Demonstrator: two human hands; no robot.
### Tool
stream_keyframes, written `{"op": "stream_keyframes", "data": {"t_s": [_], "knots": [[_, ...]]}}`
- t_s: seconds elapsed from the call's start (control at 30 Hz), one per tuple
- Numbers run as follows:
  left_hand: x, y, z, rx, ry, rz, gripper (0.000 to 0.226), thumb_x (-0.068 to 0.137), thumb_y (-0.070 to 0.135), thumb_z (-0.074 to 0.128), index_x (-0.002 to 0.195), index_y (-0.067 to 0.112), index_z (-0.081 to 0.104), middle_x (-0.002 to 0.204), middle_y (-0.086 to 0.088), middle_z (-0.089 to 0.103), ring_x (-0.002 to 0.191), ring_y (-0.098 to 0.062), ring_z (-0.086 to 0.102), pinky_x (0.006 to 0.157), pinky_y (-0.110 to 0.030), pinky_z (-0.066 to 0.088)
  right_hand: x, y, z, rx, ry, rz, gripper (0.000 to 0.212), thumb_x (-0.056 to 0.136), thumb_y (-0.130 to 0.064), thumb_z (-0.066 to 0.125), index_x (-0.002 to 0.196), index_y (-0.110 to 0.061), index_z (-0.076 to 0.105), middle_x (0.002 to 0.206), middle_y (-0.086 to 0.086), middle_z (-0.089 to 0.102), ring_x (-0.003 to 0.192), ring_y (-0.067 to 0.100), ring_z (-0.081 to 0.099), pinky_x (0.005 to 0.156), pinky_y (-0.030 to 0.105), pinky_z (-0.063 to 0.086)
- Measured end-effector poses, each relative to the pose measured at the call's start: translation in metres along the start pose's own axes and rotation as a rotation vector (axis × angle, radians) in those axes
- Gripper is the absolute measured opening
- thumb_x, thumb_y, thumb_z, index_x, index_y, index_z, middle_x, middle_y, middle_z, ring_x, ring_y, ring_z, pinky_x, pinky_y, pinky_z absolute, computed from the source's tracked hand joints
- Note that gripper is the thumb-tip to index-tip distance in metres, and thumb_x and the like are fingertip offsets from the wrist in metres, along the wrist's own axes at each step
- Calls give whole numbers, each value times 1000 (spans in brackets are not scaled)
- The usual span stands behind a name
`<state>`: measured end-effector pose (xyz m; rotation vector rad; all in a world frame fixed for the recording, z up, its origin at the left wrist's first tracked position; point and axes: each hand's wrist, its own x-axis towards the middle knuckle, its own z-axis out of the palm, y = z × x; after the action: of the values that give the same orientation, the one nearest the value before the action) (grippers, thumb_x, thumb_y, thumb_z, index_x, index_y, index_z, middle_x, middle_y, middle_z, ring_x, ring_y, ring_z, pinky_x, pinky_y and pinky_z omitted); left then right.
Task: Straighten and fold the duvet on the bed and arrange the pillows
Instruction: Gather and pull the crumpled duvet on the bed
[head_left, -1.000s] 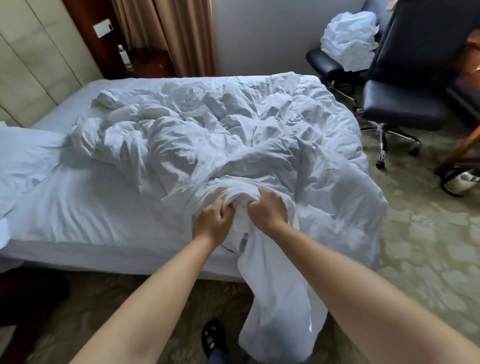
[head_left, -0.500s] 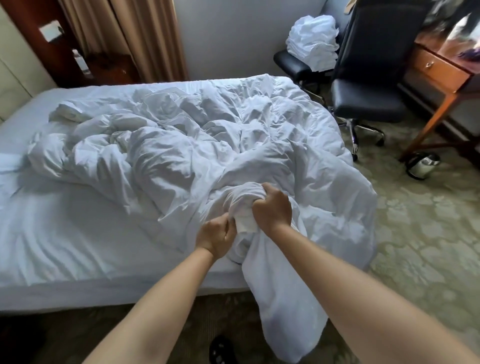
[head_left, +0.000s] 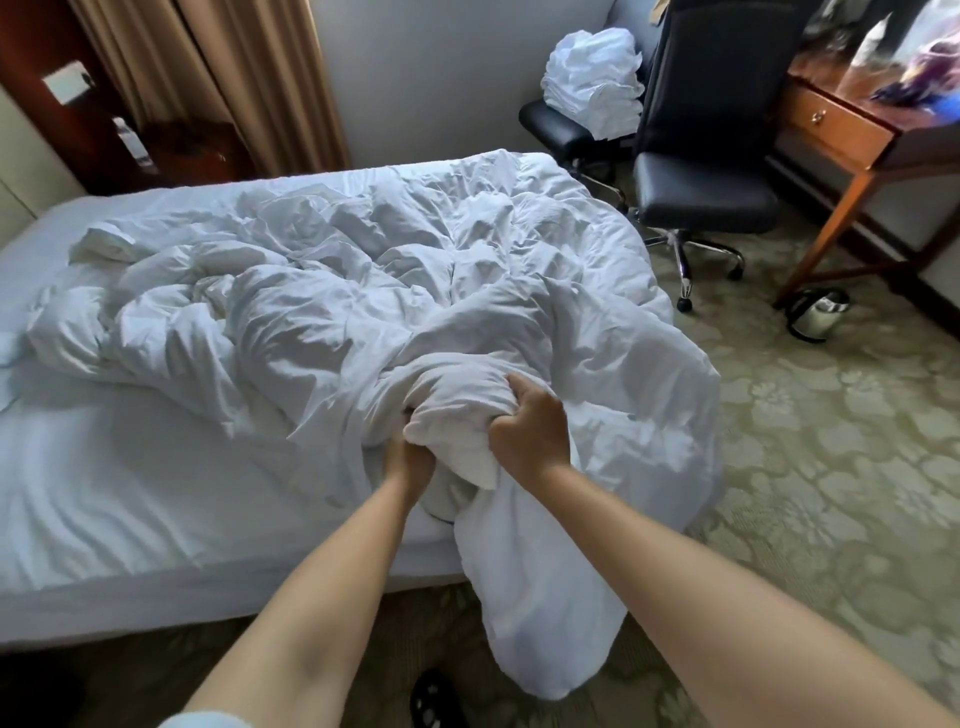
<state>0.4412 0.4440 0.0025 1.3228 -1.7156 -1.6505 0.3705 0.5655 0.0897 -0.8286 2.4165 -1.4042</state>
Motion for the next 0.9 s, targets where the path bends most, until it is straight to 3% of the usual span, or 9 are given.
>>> {"op": "stream_keyframes", "data": {"t_s": [0.13,0.23,0.4,0.53,0.6,0.67,0.73,0.83,0.9], "knots": [[-4,32,-28,42,256,47,31,78,31,39,80,11,62,94,-6,62,92,-21,55,84,-33,43,6,24,-12,-258,-138,49,34,76,-7,48,109,-13,55,111,11,63,103,34,56,79,32,40],[-14,83,-58,336,311,288,14,66,24,34,57,13,34,62,2,45,69,-17,40,64,-32,33,8,23,-7,-421,-231,36,58,82,-8,48,138,-21,34,137,8,45,124,31,45,99,37,35],[-42,156,-83,365,395,851,22,70,9,41,57,22,29,56,12,26,55,-6,24,52,-20,24,13,-17,14,-301,-7,-213,87,81,-24,62,152,-22,12,151,7,25,138,24,24,112,41,22],[-24,130,-99,466,189,696,9,76,15,43,70,17,49,74,3,53,74,-9,47,70,-24,39,14,-25,36,-390,126,-593,103,60,-26,67,148,-13,14,149,15,29,136,23,20,111,42,11],[-7,108,-105,657,31,613,7,73,13,45,68,16,49,78,-3,61,79,-21,59,74,-29,47,13,-21,52,-501,-53,-710,111,59,-35,67,150,-16,6,152,14,29,138,25,24,113,42,8],[5,90,-105,836,-109,555,18,71,3,51,65,18,43,77,-9,61,81,-28,62,62,-28,43,11,-18,70,-594,-320,-626,115,69,-45,67,151,-20,-10,154,7,26,141,23,26,117,40,7],[16,79,-108,884,-190,499,22,70,-3,54,69,18,46,76,-7,61,78,-26,63,58,-23,38,11,-19,90,-571,-454,-389,108,74,-46,67,153,-19,-2,151,3,31,140,21,28,117,37,17],[35,62,-120,706,-190,424,7,68,26,52,70,20,54,71,4,57,72,-20,56,59,-22,39,23,-28,116,-575,-317,-219,58,79,-27,62,132,-17,42,128,5,55,119,26,51,93,32,39],[48,39,-124,651,-95,409,39,68,45,42,82,14,61,84,-1,62,80,-21,56,67,-29,42,34,-34,131,-561,-221,-149,35,80,-16,58,114,-14,52,112,7,61,105,29,56,78,32,38]]}}
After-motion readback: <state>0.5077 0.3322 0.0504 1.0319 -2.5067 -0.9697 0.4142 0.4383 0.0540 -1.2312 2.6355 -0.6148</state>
